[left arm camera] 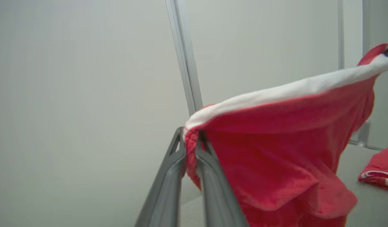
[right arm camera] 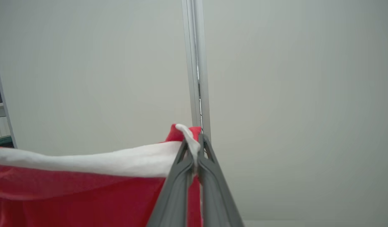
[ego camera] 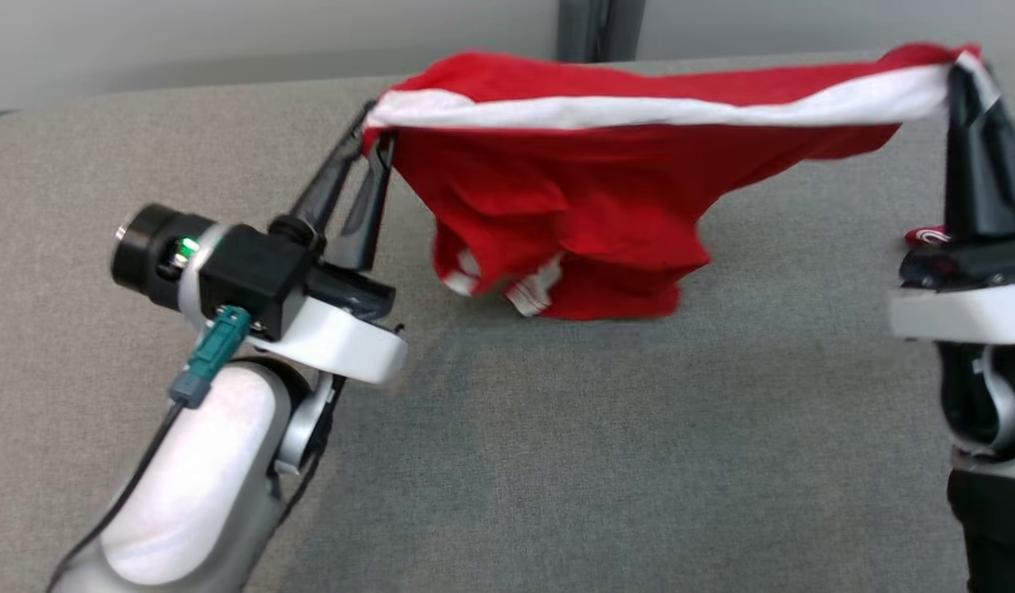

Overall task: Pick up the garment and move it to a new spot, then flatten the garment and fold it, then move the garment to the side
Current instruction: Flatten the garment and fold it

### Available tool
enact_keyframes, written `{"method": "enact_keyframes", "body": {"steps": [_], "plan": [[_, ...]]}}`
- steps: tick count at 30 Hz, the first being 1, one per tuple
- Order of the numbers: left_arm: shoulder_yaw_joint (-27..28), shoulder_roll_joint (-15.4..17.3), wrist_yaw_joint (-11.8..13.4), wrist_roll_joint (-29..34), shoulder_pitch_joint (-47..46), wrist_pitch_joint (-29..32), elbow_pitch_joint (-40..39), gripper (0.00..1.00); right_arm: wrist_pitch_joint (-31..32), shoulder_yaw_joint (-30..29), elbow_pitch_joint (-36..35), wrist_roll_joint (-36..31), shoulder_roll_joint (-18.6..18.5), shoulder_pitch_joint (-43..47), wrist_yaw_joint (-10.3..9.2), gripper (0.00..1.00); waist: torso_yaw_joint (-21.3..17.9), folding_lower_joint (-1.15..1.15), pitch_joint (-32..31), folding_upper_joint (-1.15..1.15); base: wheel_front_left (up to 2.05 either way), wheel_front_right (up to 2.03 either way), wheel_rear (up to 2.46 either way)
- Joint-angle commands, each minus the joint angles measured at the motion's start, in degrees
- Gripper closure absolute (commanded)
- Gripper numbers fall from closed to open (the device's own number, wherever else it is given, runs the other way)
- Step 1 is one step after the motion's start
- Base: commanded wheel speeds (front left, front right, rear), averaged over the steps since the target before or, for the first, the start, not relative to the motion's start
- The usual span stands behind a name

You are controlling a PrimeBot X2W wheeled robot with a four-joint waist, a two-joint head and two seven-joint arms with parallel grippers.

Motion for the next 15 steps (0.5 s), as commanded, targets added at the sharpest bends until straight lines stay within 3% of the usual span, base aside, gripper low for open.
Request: {"method": "enact_keyframes", "body": {"steps": [1,8,15], "plan": [[0.7,0.98,0.3,0.76,-1.64,0.03,-1.2,1.0,0.94,-0.9,-1.81,0.02,0.01,-1.47,0.0,1.0,0.09,0.0,-1.13,0.0,0.0,0.0,0.0],[2.32,3.63,0.78,1.0,-3.95,2.98,-5.99,1.0,4.87,-2.72,-6.2,0.08,-0.27,-5.43,0.0,1.0,-0.05,0.0,-3.11,0.0,0.0,0.0,0.0],[3.59,4.01,-0.34,-2.12,-4.11,5.03,-7.41,1.0,6.4,-2.97,-5.94,1.43,-0.5,-7.47,-0.01,1.0,-0.37,0.0,-2.22,0.0,0.0,0.0,0.0]]}}
